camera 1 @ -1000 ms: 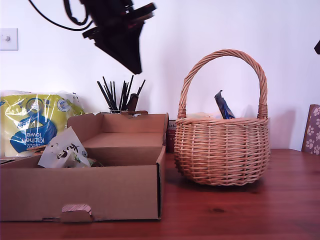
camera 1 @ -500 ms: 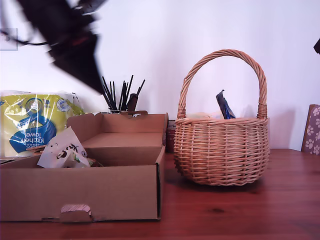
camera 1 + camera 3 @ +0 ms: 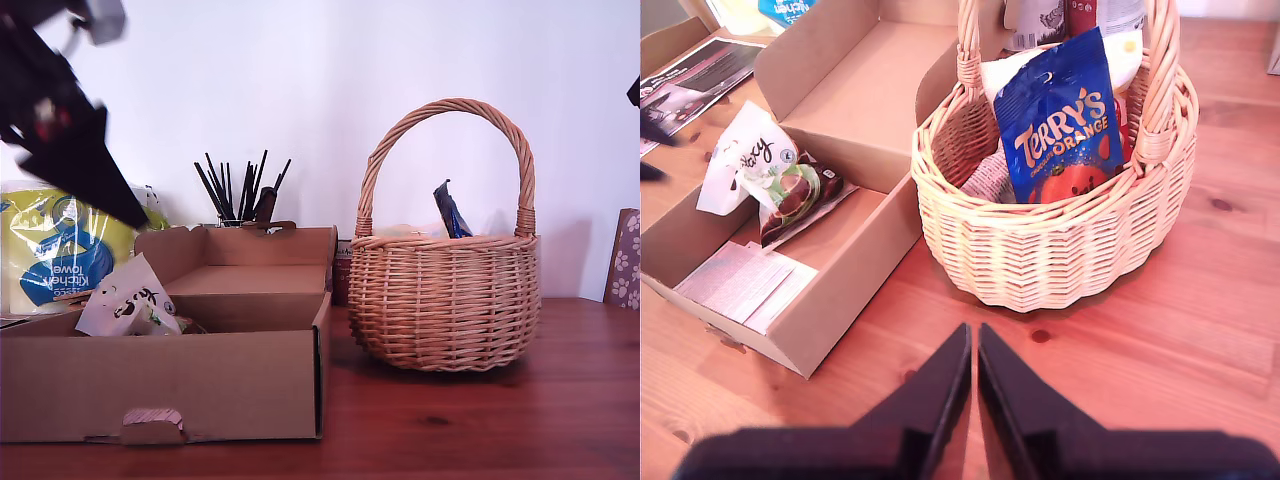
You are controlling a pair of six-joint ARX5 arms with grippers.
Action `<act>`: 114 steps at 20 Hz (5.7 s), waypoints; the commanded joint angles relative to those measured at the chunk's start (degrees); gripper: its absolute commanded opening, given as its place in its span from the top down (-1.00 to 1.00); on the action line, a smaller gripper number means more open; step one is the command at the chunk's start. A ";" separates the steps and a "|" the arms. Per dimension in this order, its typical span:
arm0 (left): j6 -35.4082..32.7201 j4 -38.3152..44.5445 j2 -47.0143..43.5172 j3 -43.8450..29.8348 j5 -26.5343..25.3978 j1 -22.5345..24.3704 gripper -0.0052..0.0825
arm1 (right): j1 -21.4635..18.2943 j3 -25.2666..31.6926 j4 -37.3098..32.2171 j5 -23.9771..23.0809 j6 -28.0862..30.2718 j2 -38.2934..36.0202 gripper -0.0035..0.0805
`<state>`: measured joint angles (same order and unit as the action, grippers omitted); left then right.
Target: Move the bags of Easter eggs from the cardboard box on the left into the woven basket on the right side.
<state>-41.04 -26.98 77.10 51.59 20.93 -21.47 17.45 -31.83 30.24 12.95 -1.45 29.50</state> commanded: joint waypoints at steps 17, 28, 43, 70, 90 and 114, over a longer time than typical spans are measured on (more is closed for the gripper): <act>-21.97 12.55 20.11 -0.48 -9.44 1.25 -0.70 | 0.15 -0.17 0.22 -0.02 -0.11 -0.02 0.95; -18.69 11.78 18.91 1.11 -10.91 0.37 0.77 | 0.15 -0.17 0.26 -0.02 -0.11 -0.02 0.95; 2.54 29.75 5.84 3.72 4.70 -14.19 0.74 | 0.15 -0.17 0.28 -0.02 -0.09 -0.02 0.95; 3.65 26.69 40.70 28.26 -8.68 -21.46 0.60 | 0.15 -0.17 0.87 -0.02 -0.02 -0.02 0.95; 9.62 -14.97 38.60 55.10 -9.49 -23.69 0.23 | 0.15 -0.17 -0.44 -0.07 0.02 -0.02 0.95; 40.44 29.70 -2.51 -3.93 -15.87 -9.03 0.93 | -9.22 12.90 -37.18 -5.79 1.25 8.15 0.95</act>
<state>-1.10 2.20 74.72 50.87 4.91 -30.74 8.62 -20.49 -5.89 6.94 -0.01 37.82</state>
